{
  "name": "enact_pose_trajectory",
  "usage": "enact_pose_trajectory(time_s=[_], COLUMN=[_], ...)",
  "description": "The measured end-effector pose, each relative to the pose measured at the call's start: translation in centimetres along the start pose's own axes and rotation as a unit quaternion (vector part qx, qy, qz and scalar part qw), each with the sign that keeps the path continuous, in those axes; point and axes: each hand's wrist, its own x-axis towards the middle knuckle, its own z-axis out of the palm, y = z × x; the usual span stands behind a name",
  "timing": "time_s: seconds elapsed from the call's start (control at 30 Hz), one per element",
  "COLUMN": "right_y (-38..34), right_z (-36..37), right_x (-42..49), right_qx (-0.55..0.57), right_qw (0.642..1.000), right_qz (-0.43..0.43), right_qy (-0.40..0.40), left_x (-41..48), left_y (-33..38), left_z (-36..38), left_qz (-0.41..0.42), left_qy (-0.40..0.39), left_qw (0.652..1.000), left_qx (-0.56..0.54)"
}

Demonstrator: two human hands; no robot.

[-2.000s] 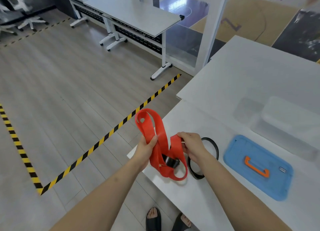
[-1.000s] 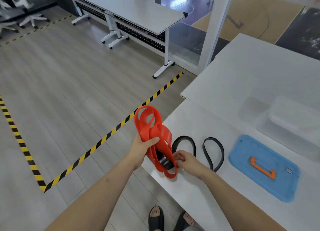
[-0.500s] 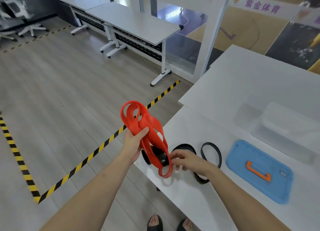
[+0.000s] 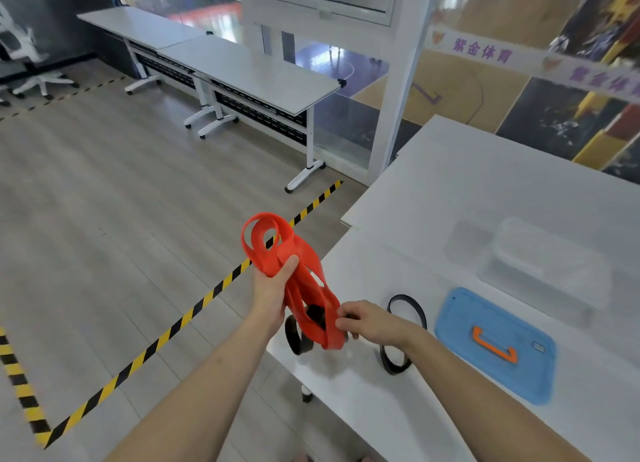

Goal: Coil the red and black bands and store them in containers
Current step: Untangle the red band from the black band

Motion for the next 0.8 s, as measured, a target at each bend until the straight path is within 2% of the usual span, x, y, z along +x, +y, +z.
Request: enact_pose_trajectory(time_s=[0.13, 0.3, 0.5, 0.8], right_y=[-0.6, -0.2, 0.1, -0.1], right_z=[0.3, 0.4, 0.2, 0.3], right_x=[-0.1, -0.4, -1.4, -2.1], right_qx=[-0.05, -0.099, -0.05, -0.009], right_qw=[0.999, 0.995, 0.998, 0.999], right_qz=[-0.003, -0.016, -0.012, -0.012], right_qy=[0.008, 0.03, 0.048, 0.048], left_x=[0.0, -0.1, -0.6, -2.0], left_y=[0.0, -0.1, 0.4, 0.0], left_z=[0.5, 0.5, 0.7, 1.6], left_qz=[-0.004, -0.028, -0.052, -0.01], left_qy=[0.033, 0.018, -0.028, -0.046], left_qw=[0.999, 0.999, 0.997, 0.986], left_qx=[-0.02, -0.003, 0.043, 0.157])
